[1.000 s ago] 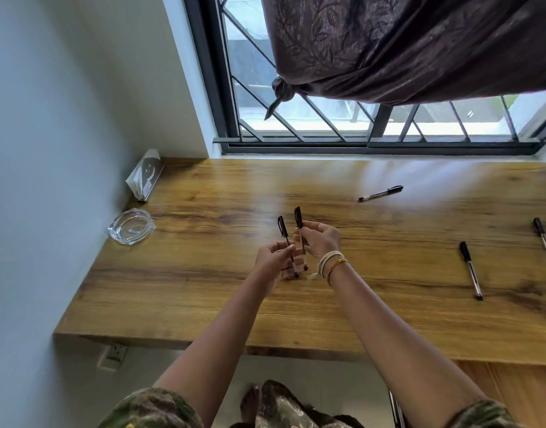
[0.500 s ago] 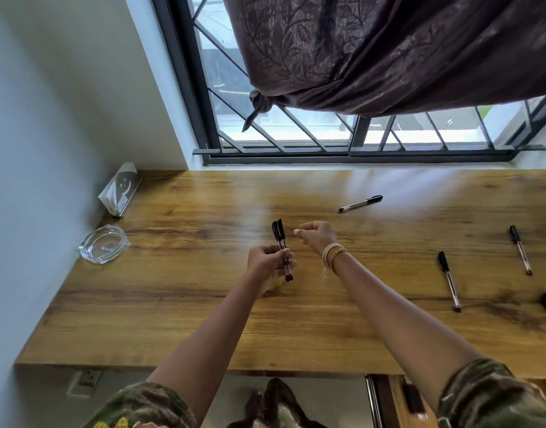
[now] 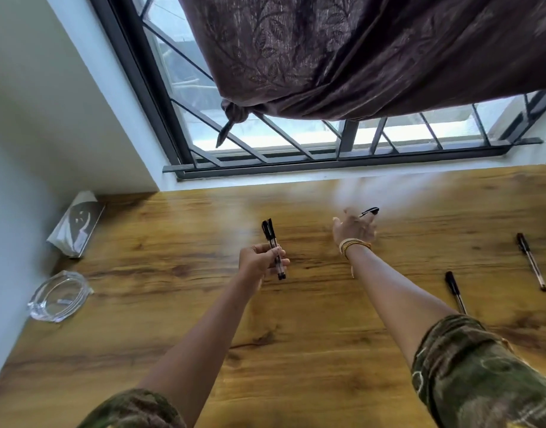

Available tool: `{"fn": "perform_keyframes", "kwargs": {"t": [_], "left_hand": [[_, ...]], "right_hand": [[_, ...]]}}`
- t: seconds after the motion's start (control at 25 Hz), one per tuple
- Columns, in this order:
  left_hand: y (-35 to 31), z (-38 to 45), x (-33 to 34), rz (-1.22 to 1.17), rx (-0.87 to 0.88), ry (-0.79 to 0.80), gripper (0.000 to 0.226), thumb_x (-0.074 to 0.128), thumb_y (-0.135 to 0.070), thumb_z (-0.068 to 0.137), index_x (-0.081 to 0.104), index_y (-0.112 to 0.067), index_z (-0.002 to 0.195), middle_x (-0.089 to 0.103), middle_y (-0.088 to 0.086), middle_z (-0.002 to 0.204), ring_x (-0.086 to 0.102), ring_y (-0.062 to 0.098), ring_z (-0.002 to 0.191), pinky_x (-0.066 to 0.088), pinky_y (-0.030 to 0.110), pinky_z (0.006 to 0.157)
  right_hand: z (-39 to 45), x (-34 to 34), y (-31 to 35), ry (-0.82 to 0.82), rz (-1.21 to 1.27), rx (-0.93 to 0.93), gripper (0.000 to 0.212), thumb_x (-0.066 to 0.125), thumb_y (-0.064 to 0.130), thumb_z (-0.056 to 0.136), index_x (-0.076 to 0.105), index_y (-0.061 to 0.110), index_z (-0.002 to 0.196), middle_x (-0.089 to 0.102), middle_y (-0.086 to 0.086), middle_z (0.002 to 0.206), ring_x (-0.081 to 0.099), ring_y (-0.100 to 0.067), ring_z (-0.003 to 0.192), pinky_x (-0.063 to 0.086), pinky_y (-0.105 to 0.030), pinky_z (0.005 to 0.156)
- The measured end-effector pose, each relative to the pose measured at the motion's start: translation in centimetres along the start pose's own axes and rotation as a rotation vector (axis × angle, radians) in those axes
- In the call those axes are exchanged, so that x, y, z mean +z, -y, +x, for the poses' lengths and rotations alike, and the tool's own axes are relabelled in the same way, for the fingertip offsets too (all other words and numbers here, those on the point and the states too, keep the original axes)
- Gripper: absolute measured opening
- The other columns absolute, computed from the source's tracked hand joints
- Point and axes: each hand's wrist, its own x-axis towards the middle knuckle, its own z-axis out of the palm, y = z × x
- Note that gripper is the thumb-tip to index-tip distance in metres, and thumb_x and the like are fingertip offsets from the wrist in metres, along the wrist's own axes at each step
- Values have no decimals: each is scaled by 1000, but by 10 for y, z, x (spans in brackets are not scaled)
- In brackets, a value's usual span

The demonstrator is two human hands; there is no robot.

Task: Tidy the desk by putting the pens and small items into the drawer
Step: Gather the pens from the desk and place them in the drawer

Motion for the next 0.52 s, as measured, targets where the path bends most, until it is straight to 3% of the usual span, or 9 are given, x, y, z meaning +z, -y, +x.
{"fn": "perform_keyframes", "kwargs": {"t": [0.16,0.32,0.52], "left_hand": [[-4,16,1,3,-27,0,3,63,-1,89,65,2,88,70,19,84,71,29,71,61,38,62],[-4,22,1,-13,-42,7,6,63,0,88,64,3,93,70,18,84,71,30,72,60,34,57],[0,21,8,-38,-62,2,5,64,0,88,64,1,92,69,18,84,71,29,71,59,33,56]], "right_hand": [[11,10,0,-70,-193,-29,45,54,42,90,66,5,112,50,-23,132,46,-37,118,40,-44,98],[9,10,-12,-105,-88,-108,27,53,10,86,56,1,111,55,-17,116,48,-31,111,43,-37,87],[-17,8,-31,-205,-31,-297,35,50,-7,84,73,9,105,65,-13,97,56,-32,98,53,-38,74]]}}
